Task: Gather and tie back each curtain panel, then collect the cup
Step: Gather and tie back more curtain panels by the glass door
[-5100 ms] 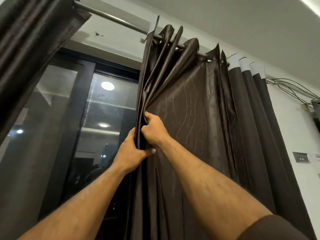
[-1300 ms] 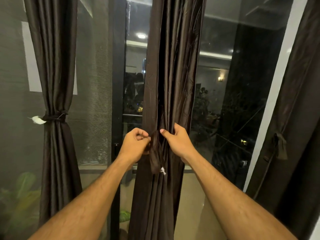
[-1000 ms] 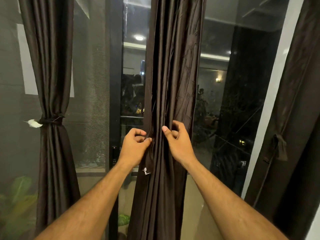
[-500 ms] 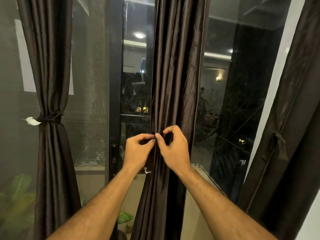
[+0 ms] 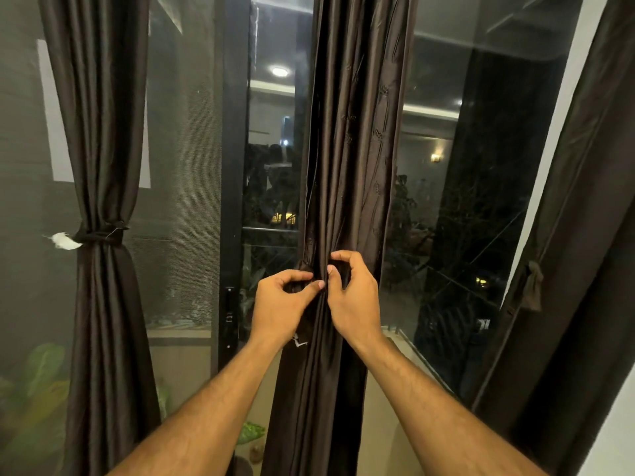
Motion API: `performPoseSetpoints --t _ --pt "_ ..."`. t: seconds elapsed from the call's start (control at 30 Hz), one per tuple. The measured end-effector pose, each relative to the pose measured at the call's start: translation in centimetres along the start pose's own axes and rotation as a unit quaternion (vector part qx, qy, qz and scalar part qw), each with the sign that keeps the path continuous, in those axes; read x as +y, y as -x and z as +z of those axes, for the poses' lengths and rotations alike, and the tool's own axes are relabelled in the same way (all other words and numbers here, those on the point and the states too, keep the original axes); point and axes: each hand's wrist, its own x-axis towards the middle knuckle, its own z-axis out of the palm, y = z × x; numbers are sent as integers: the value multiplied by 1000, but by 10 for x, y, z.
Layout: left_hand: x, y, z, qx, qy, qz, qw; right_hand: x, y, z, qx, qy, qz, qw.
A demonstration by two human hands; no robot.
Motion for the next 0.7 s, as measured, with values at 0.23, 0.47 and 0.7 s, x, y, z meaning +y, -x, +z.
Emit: performPoseSetpoints --t 0.23,0.47,0.7 --pt "-1 4 4 16 -32 44 998 -4 -3 2 11 14 7 1000" --pt "-7 6 -4 104 -46 69 991 -4 -4 6 55 -20 60 996" --pt "-3 13 -3 27 -115 102 988 -15 -1 18 3 -25 35 999"
